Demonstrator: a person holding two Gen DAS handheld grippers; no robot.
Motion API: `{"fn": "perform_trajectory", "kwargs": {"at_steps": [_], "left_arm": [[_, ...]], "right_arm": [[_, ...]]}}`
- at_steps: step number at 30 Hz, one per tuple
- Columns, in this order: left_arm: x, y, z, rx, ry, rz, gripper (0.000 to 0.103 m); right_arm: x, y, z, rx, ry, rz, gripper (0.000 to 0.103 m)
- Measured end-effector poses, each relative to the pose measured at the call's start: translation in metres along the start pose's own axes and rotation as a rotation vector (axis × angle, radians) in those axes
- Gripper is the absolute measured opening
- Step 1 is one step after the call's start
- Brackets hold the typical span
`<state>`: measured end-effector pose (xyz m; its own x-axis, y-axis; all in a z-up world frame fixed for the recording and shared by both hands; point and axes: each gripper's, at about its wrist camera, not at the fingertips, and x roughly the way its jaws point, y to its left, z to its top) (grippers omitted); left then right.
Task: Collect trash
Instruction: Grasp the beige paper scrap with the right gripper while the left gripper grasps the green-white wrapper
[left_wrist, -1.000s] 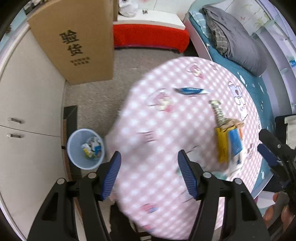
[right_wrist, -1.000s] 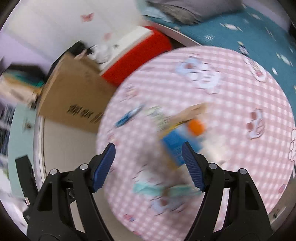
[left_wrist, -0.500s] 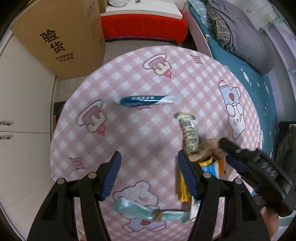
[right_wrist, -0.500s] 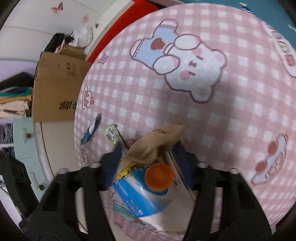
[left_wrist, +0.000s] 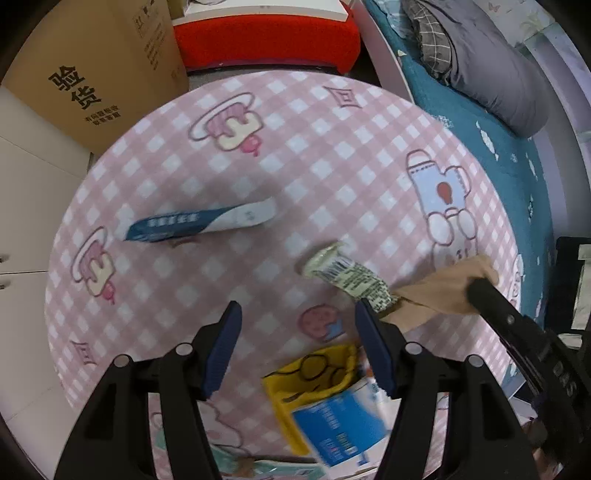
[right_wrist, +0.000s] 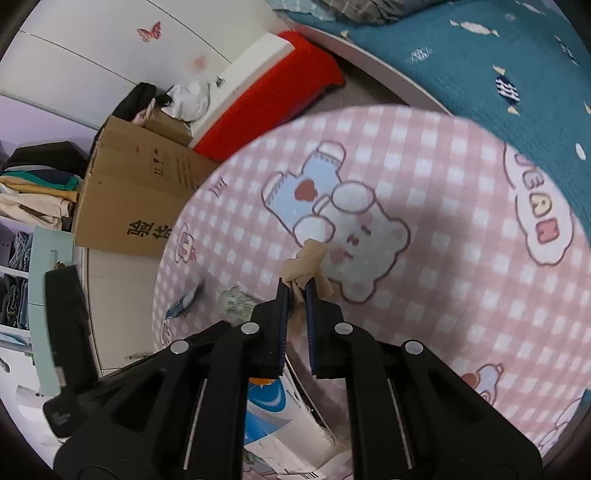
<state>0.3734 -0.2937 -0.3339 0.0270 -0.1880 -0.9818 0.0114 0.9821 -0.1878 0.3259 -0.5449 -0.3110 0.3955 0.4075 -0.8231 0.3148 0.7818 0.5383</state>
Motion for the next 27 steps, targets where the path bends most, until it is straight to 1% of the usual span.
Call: {"fn": "perform_trajectory", "kwargs": {"at_steps": [1, 3, 6, 9, 12, 14, 15, 16, 18, 19, 21, 22, 25, 26, 27], "left_arm": [[0.002, -0.003, 0.002, -0.003, 0.007, -0.004, 0.062], [0.002, -0.007, 0.007, -0.018, -0.010, 0.017, 0.062], [-0.002, -0.008, 0.011, -0.042, -0.025, -0.004, 0.062], [-0.011, -0.009, 0.010, -0.028, -0.051, 0.008, 0.062], [-0.010, -0.011, 0.011, -0.028, -0.011, -0.051, 0.062], [-0.006, -0.018, 0.013, -0.031, -0.008, -0.055, 0.062], [-0.003, -0.022, 0.014, -0.028, 0.001, -0.059, 0.062], [0.002, -0.025, 0.015, -0.045, 0.020, -0.074, 0.062], [0.006, -0.031, 0.016, -0.086, 0.021, -0.119, 0.062], [0.007, -0.036, 0.015, -0.081, 0.012, -0.123, 0.062], [0.011, -0.047, 0.015, -0.048, 0.006, -0.091, 0.062], [0.017, -0.053, 0.016, -0.037, 0.015, -0.073, 0.062], [0.029, -0.060, 0.018, -0.057, 0.042, -0.070, 0.062], [0.027, -0.063, 0.018, -0.058, 0.022, -0.064, 0.061], [0.028, -0.066, 0.019, -0.048, 0.023, -0.054, 0.061]], "right_arm": [[-0.002, 0.000, 0.000, -0.001, -0.004, 0.003, 0.009], [-0.009, 0.002, 0.002, -0.001, -0.018, 0.013, 0.009], [-0.016, 0.008, 0.005, -0.024, -0.041, 0.014, 0.009], [-0.025, 0.011, 0.008, -0.045, -0.051, 0.018, 0.009], [-0.020, 0.006, 0.011, -0.036, -0.049, 0.001, 0.009], [-0.022, 0.000, 0.012, -0.024, -0.059, -0.012, 0.009], [-0.023, -0.001, 0.011, -0.027, -0.065, -0.022, 0.009], [-0.024, -0.004, 0.011, -0.029, -0.070, -0.031, 0.009], [-0.027, -0.014, 0.011, -0.015, -0.071, -0.038, 0.009], [-0.028, -0.019, 0.012, -0.008, -0.072, -0.044, 0.009], [-0.030, -0.028, 0.012, 0.011, -0.071, -0.047, 0.009], [-0.031, -0.032, 0.012, 0.017, -0.073, -0.052, 0.009], [-0.033, -0.038, 0.012, 0.028, -0.073, -0.049, 0.009], [-0.034, -0.039, 0.012, 0.029, -0.073, -0.048, 0.009], [-0.035, -0.040, 0.012, 0.029, -0.072, -0.045, 0.009]]}}
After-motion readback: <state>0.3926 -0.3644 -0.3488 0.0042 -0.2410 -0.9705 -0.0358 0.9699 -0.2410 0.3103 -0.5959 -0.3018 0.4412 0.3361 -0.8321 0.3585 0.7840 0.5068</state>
